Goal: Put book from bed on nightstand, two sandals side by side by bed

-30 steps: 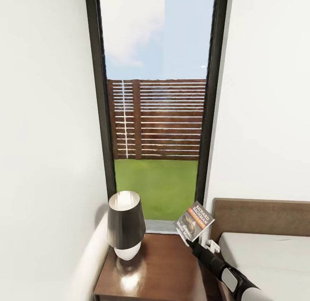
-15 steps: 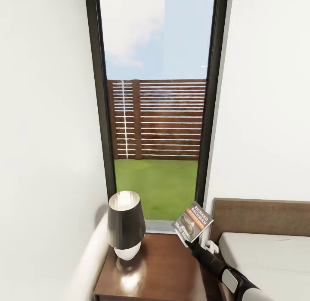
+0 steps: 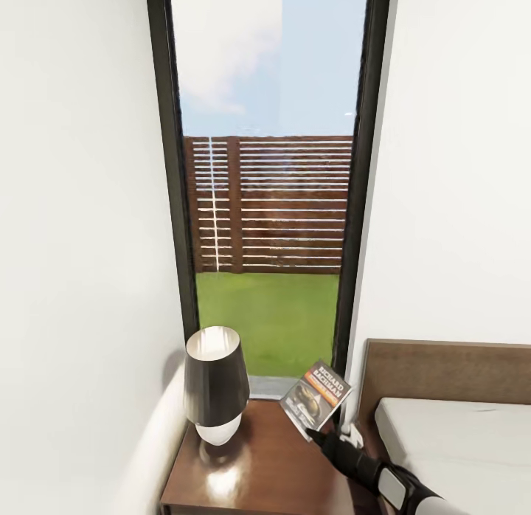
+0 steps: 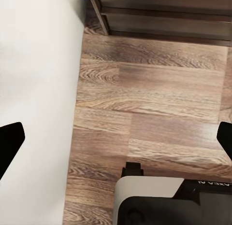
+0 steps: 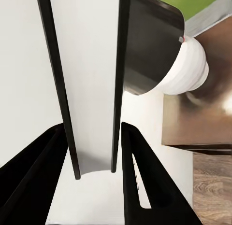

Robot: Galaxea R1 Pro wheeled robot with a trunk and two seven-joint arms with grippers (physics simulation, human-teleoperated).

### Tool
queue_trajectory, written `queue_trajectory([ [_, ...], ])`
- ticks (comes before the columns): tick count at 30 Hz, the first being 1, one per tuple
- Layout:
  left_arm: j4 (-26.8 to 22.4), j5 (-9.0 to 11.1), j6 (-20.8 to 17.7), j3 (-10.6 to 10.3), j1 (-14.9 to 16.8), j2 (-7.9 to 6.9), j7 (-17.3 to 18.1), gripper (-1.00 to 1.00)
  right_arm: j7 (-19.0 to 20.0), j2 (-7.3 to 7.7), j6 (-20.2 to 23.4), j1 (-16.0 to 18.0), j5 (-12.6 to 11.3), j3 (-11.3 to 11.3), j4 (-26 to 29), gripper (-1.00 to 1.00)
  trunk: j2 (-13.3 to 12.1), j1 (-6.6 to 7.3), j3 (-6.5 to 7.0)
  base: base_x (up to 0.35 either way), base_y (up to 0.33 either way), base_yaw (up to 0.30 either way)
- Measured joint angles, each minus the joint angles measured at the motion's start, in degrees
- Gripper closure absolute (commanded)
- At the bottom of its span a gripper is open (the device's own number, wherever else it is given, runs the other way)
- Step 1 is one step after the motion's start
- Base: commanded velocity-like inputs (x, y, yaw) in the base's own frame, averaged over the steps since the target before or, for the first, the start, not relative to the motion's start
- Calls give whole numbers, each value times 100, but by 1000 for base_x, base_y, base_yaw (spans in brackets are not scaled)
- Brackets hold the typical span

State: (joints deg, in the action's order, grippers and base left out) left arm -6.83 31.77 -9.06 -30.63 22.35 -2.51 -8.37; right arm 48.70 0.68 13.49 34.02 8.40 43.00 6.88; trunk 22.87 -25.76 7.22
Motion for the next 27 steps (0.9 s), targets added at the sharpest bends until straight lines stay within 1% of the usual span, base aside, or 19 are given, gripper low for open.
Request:
queue_trajectory([
  [4, 0, 0, 1, 0, 0, 5, 0, -100, 45, -14, 60, 0, 174, 8, -43, 100, 0, 0, 0, 0, 0, 0],
  [7, 0, 0, 1, 0, 0, 7, 2, -100, 48, -16, 68, -1, 219, 19, -53, 100, 0, 0, 0, 0, 0, 0],
  [12, 0, 0, 1, 0, 0, 8, 3, -100, -18, -34, 58, -2, 378, 18, -67, 100, 0, 0, 0, 0, 0, 0],
  [17, 0, 0, 2, 0, 0, 9, 5, -100, -174, -53, 43, -2, 445, 29, -70, 100, 0, 0, 0, 0, 0, 0],
  [23, 0, 0, 2, 0, 0, 20, 1, -100, -520, -69, 17, -2, 488, 25, -91, 100, 0, 0, 0, 0, 0, 0],
  [27, 0, 0, 2, 0, 0, 24, 1, -100, -696, -74, -75, -1, 499, 19, -162, 100, 0, 0, 0, 0, 0, 0],
])
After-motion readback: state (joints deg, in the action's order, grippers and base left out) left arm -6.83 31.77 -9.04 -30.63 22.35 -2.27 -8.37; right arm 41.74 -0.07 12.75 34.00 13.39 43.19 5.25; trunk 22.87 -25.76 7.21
